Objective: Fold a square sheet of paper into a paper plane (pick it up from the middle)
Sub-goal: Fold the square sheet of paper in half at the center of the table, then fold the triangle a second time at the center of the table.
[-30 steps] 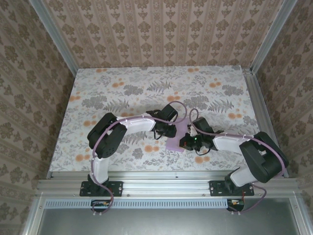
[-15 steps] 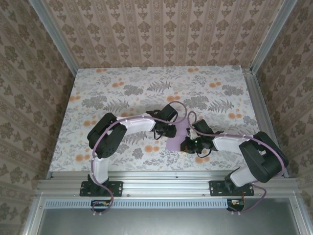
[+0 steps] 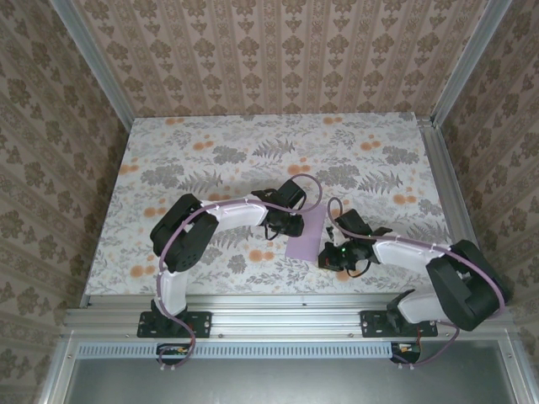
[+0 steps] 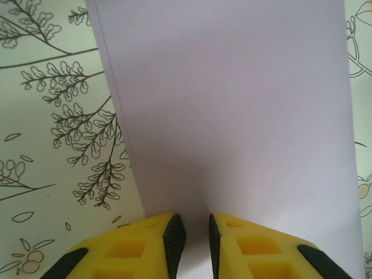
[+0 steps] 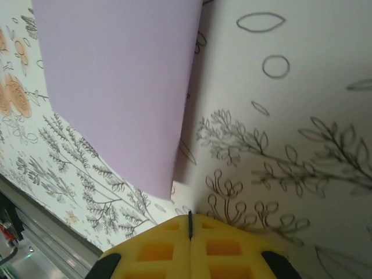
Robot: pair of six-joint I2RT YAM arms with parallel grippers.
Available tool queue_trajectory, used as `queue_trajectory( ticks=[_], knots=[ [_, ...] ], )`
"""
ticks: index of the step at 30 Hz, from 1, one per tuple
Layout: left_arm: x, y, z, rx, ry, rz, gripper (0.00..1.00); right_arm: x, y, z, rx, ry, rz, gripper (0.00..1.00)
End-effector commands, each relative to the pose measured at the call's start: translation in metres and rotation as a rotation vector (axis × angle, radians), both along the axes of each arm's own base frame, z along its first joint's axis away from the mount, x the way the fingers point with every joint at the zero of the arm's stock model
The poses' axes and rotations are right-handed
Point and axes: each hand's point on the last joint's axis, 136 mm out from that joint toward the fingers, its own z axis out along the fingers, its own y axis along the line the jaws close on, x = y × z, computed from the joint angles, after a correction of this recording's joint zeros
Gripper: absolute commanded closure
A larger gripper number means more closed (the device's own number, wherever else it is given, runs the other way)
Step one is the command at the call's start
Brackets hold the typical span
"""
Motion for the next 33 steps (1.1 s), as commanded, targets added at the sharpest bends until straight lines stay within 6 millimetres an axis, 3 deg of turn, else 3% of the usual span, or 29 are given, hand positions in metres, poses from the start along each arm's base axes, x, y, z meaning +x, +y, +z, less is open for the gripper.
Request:
queue_trajectory(
  ticks=[1,10,22,28,33],
  knots=[
    [-0.049,0.063,-0.055,0.263,0.201,-0.019,0.74,0.016,0.000,0.023,0.051,-0.057,-0.081,0.93],
    [-0.033,0.031,-0.016,0.126,0.150,-0.035,0.70,0.066,-0.004,0.037,0.121,-0.155,-0.190,0.83],
    [-0.014,0.003,0.033,-0.021,0.078,-0.037,0.62,0.087,-0.008,0.015,0.086,-0.151,-0.185,0.80],
    [-0.014,0.005,0.050,-0.052,0.064,-0.025,0.58,0.092,-0.004,0.007,0.091,-0.139,-0.176,0.78],
    [-0.023,0.023,0.061,-0.050,0.060,-0.003,0.52,0.092,-0.006,0.002,0.069,-0.125,-0.171,0.80]
  ],
)
